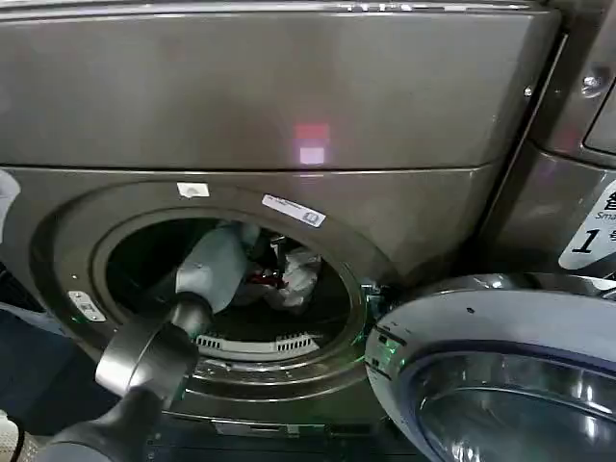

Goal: Grasp the clothes from the dryer.

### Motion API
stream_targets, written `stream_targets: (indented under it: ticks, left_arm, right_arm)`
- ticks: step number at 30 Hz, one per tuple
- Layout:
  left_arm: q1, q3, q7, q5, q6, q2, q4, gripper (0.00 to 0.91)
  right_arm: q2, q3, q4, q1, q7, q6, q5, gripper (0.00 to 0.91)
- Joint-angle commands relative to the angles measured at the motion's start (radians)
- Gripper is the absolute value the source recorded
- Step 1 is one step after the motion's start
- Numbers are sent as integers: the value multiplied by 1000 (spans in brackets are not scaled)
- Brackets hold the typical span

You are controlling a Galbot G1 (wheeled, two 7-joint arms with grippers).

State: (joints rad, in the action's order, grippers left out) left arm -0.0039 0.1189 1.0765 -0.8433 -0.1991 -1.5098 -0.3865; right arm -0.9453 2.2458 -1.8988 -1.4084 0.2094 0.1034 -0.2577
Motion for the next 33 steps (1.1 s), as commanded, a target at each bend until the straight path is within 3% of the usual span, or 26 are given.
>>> stream_targets:
  ticks: [1, 10, 20, 33]
  left_arm:
    - [16, -11, -116, 66, -47, 7, -64, 0]
    - [85, -56, -381, 196, -240, 11, -231, 0]
    - [192, -24, -614, 343, -330, 43, -492, 0]
    - [400, 143, -963, 856, -423, 42, -859, 0]
  right_arm:
    - [0, -1, 0, 1, -1, 0, -2, 907]
    - [3, -5, 2, 3, -1, 1, -5, 907]
    - [-3, -12, -3, 6, -1, 1, -6, 907]
    - [-8, -28, -5, 16, -3, 0, -6, 907]
